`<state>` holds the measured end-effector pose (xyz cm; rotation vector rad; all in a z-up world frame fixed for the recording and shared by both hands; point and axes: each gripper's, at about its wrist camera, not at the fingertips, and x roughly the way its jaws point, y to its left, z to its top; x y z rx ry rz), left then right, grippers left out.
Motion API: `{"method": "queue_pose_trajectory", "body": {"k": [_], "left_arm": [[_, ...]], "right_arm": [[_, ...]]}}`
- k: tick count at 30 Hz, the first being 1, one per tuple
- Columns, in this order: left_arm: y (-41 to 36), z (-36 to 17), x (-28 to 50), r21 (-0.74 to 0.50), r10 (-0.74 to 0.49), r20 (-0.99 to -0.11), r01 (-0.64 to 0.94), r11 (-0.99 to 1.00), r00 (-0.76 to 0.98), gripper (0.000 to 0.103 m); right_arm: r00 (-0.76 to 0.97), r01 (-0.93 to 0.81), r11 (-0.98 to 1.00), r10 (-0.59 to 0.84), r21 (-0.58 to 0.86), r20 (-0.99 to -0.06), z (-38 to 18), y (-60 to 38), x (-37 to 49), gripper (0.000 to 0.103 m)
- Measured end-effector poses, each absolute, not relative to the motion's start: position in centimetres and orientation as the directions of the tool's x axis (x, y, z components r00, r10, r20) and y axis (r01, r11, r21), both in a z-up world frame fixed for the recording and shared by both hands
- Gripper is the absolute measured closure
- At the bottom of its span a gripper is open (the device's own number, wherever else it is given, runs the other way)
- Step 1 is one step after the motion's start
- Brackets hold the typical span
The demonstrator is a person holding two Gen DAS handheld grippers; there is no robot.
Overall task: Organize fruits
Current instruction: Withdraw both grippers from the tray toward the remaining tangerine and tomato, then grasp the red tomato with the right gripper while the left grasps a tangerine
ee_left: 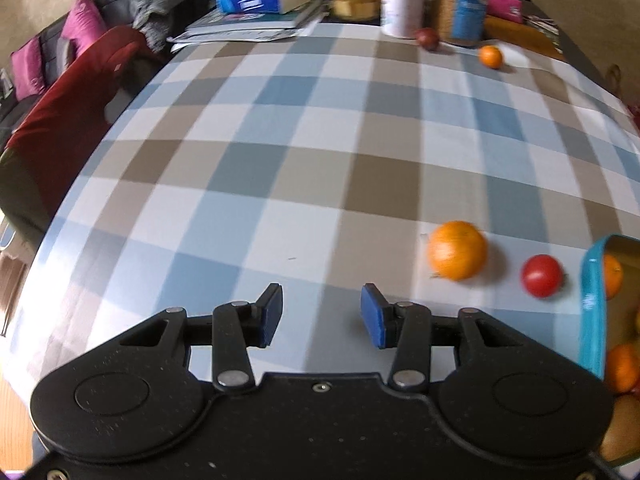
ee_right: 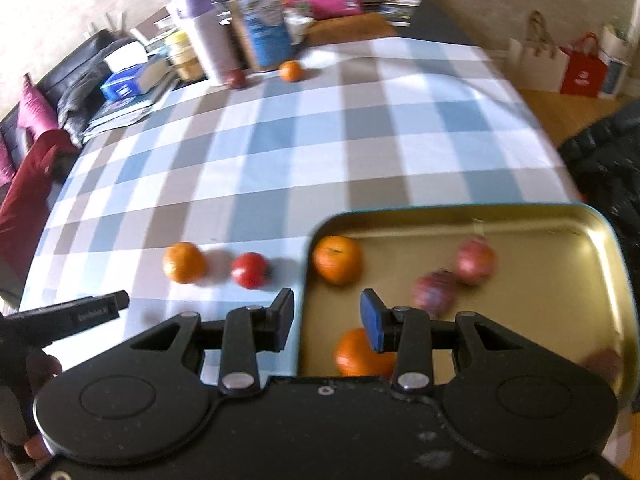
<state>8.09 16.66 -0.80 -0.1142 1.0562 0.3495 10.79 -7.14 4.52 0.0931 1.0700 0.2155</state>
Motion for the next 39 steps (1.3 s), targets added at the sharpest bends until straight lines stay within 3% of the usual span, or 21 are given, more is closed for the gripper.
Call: {"method": "queue_pose_trajectory", "body": {"k": [10, 39], "left_arm": [[20.9, -1.1, 6.5, 0.071, 0.263, -0.861, -0.408, 0.910, 0.436, 0.050], [21.9, -1.4, 5.9, -0.001, 0.183, -0.863, -0.362, 0.932, 0.471, 0.050]], "right_arm": [[0.421, -0.146, 0.951, 0.308, 0.272, -0.853, 3.0, -1.4, 14.1, 0.063], [0.382, -0.059, 0.991, 0.132, 0.118, -0.915, -2.0, 0.4, 17.5, 0.062]]}}
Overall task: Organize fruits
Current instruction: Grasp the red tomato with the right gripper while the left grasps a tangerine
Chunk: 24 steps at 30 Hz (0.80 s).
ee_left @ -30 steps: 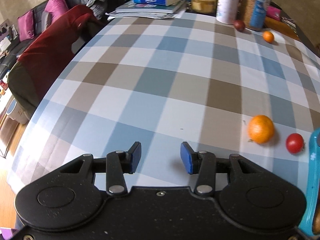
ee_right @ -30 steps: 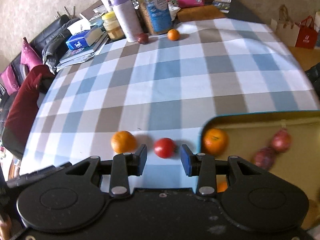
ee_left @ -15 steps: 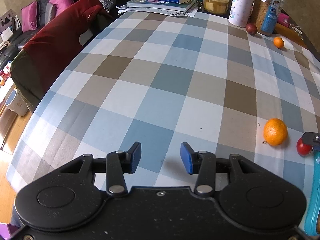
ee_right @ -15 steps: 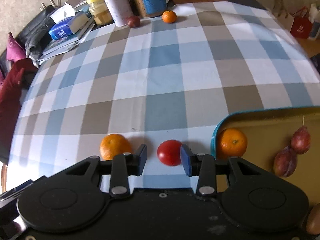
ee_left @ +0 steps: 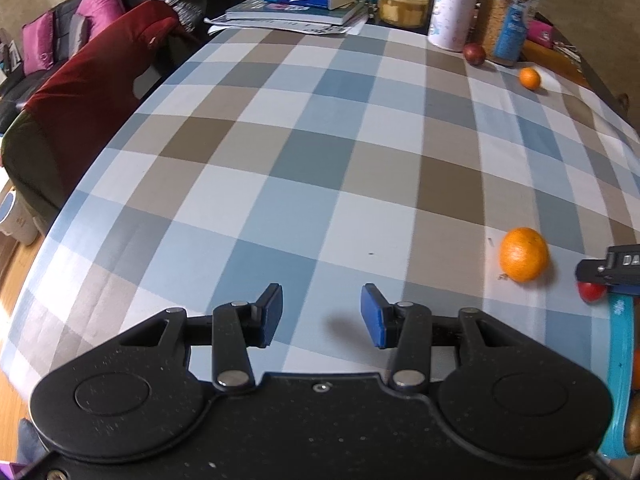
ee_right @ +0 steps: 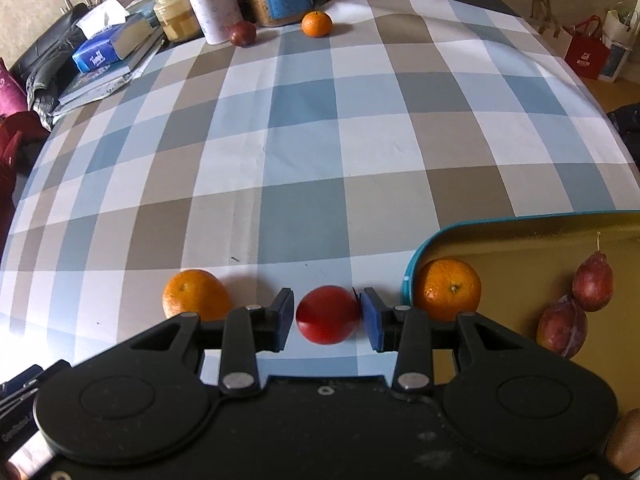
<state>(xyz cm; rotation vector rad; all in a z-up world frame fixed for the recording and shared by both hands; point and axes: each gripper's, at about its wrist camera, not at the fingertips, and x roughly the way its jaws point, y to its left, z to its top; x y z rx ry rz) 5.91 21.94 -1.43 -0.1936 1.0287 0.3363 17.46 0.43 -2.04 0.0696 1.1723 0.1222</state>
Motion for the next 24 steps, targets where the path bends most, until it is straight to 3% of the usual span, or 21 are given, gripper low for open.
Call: {"method": "queue_pose_trajectory", "body": {"k": [24], "left_arm": [[14.3, -0.6, 11.2, -0.025, 0.019, -0.844, -0.074, 0.997, 0.536, 0.050]], "right_arm": [[0.387, -0.078, 0.973, 0.228, 0.215, -0.893, -1.0, -1.3, 18.9, 0.066]]}}
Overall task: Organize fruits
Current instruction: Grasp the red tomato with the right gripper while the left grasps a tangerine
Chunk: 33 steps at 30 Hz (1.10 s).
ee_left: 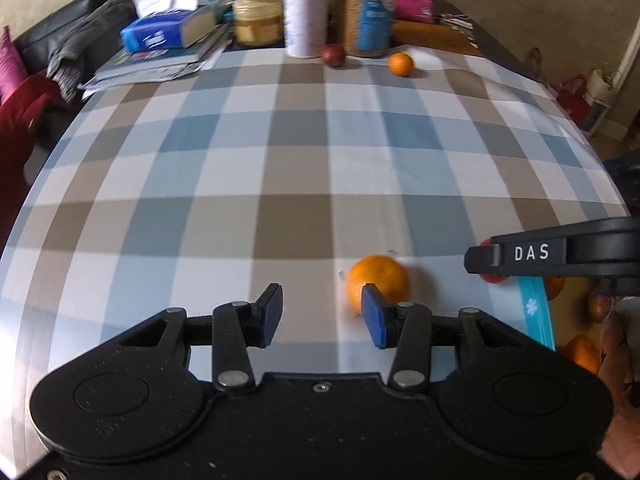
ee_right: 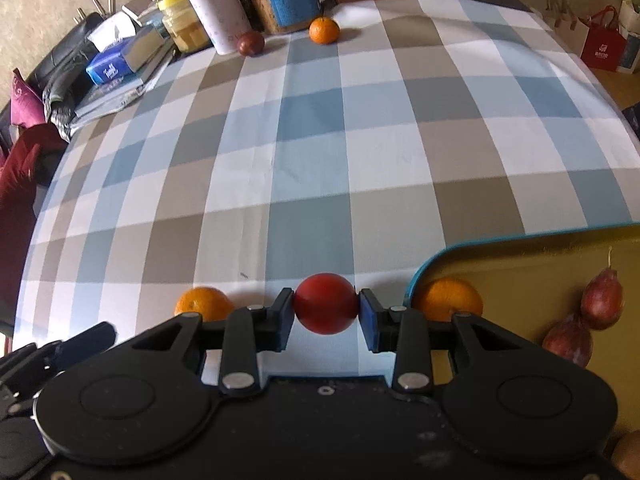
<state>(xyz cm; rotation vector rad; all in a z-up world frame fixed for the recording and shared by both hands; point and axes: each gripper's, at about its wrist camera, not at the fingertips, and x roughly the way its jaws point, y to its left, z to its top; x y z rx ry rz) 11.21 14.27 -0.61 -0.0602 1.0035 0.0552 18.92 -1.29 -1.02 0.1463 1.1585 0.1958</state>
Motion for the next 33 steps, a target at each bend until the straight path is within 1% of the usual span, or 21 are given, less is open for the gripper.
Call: {"method": "queue_pose_trajectory", "body": {"k": [4, 6, 7, 8, 12, 22, 28, 31, 33], "left_arm": [[13.3, -1.0, 11.9, -0.020, 0.009, -0.848, -0.049, 0.999, 0.530, 0.050], [13.0, -1.0, 12.1, -0.024, 0.001, -0.844, -0.040, 0.999, 0.536, 0.044], [12.9, -1.0, 12.1, -0.027, -0.004, -0.842, -0.034, 0.999, 0.540, 0.040], [12.8, -1.0, 12.1, -0.030, -0.010, -0.840, -0.029, 0.999, 0.543, 0.039], [12.5, -1.5, 12.8, -0.043, -0.028, -0.849, -0.016, 0.999, 0.527, 0.039], [12.3, -2.7, 13.9, -0.038, -0.021, -0.866, -0.025, 0.999, 0.500, 0.038], [12.4, -3.3, 14.3, -0.048, -0.026, -0.872, -0.033, 0.998, 0.488, 0.038], [12.6, -3.4, 14.6, -0.061, -0.038, -0.873, -0.033, 0.998, 0.486, 0.040], [12.8, -3.6, 14.8, -0.080, -0.054, -0.874, -0.033, 0.996, 0.484, 0.043]], "right_arm": [[0.394, -0.072, 0.971, 0.238, 0.229, -0.888, -0.8, -1.9, 19.5, 0.066], [0.393, -0.064, 0.970, 0.242, 0.237, -0.887, -0.9, -2.1, 19.7, 0.066], [0.393, -0.060, 0.969, 0.244, 0.241, -0.887, -1.0, -2.3, 19.8, 0.066], [0.393, -0.056, 0.968, 0.247, 0.245, -0.886, -1.0, -2.4, 19.9, 0.066], [0.391, -0.051, 0.967, 0.248, 0.248, -0.886, -1.4, -2.6, 20.4, 0.066], [0.381, -0.049, 0.965, 0.257, 0.259, -0.888, -2.1, -2.9, 21.1, 0.066], [0.390, -0.071, 0.969, 0.245, 0.236, -0.888, -2.2, -2.4, 21.5, 0.066], [0.388, -0.080, 0.968, 0.250, 0.238, -0.887, -2.4, -2.2, 21.8, 0.066], [0.386, -0.084, 0.968, 0.251, 0.237, -0.887, -2.5, -2.0, 22.0, 0.066]]}}
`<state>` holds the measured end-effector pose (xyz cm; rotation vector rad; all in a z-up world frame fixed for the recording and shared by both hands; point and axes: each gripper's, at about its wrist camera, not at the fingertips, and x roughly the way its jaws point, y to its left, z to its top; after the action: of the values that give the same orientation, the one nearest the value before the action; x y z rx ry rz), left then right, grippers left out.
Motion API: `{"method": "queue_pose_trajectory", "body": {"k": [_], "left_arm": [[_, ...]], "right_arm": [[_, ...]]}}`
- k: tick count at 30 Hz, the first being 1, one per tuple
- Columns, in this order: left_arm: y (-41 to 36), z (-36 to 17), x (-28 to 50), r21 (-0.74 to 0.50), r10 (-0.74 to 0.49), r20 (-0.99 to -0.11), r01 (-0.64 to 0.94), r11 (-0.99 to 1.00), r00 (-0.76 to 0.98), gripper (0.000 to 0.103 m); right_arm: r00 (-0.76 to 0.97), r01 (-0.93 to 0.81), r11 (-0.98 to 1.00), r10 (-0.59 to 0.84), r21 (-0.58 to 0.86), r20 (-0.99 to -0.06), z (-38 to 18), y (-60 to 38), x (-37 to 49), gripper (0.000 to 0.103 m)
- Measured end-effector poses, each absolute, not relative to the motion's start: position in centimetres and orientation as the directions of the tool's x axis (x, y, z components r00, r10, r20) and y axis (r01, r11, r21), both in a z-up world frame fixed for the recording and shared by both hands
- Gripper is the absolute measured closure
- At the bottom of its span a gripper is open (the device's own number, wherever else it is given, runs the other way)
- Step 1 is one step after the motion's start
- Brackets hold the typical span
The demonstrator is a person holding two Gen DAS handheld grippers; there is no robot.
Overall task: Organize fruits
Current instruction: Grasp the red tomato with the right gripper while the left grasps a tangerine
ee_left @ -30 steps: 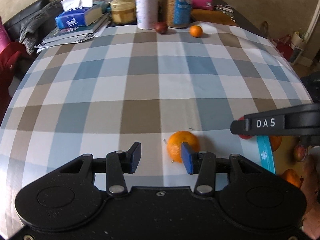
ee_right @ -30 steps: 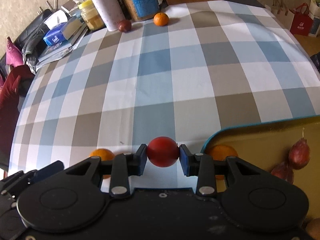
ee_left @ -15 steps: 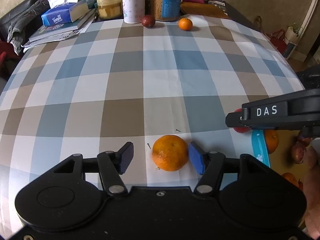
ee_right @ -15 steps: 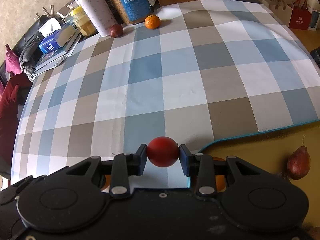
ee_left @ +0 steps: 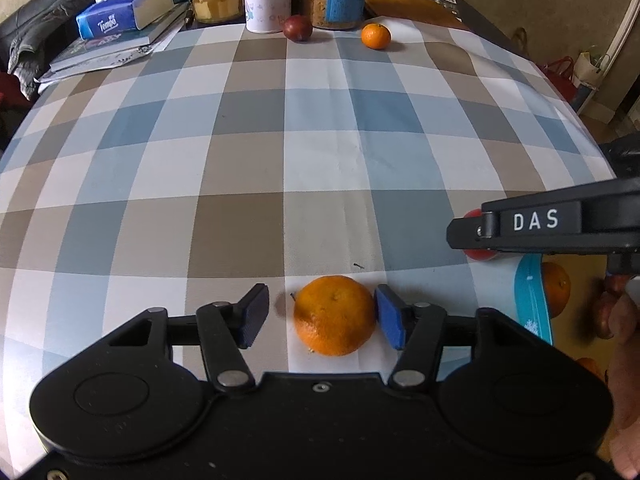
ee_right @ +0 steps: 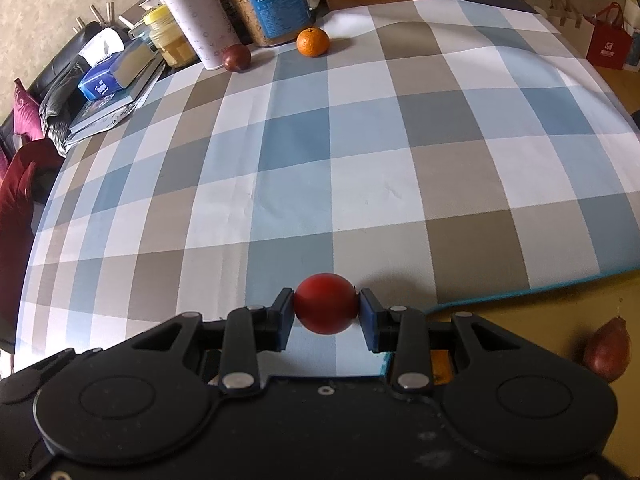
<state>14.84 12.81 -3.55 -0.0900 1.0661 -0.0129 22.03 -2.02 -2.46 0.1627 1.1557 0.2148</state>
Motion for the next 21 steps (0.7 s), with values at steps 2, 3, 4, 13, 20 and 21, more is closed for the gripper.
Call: {"method": "queue_pose_trajectory", "body": {"k": [2, 3, 4, 13, 20, 21], "left_arm": [[13.0, -3.6, 15.1, -0.108, -0.083, -0.874, -0.026, 0.994, 0.478, 0.051], [13.0, -3.6, 15.2, -0.112, -0.087, -0.875, -0.025, 0.993, 0.476, 0.051], [13.0, -3.6, 15.3, -0.112, -0.087, -0.874, -0.025, 0.993, 0.478, 0.051], [14.3, -3.5, 15.9, -0.097, -0.052, -0.872, -0.069, 0.993, 0.487, 0.052], [16.1, -3.3, 15.9, -0.088, -0.007, -0.875, -0.144, 0.986, 0.484, 0.052], [16.4, -3.2, 15.8, -0.093, -0.007, -0.874, -0.153, 0.984, 0.485, 0.052]], "right_arm": [[0.385, -0.091, 0.968, 0.250, 0.233, -0.888, -2.6, -1.8, 22.3, 0.066], [0.384, -0.096, 0.968, 0.250, 0.231, -0.889, -2.6, -1.6, 22.4, 0.066], [0.384, -0.098, 0.969, 0.249, 0.229, -0.889, -2.6, -1.5, 22.5, 0.066], [0.381, -0.106, 0.970, 0.241, 0.217, -0.893, -3.1, -0.5, 23.1, 0.066], [0.400, -0.114, 0.967, 0.254, 0.227, -0.881, -2.4, -0.3, 22.9, 0.066], [0.405, -0.117, 0.967, 0.255, 0.226, -0.878, -2.1, -0.2, 22.7, 0.066]]}}
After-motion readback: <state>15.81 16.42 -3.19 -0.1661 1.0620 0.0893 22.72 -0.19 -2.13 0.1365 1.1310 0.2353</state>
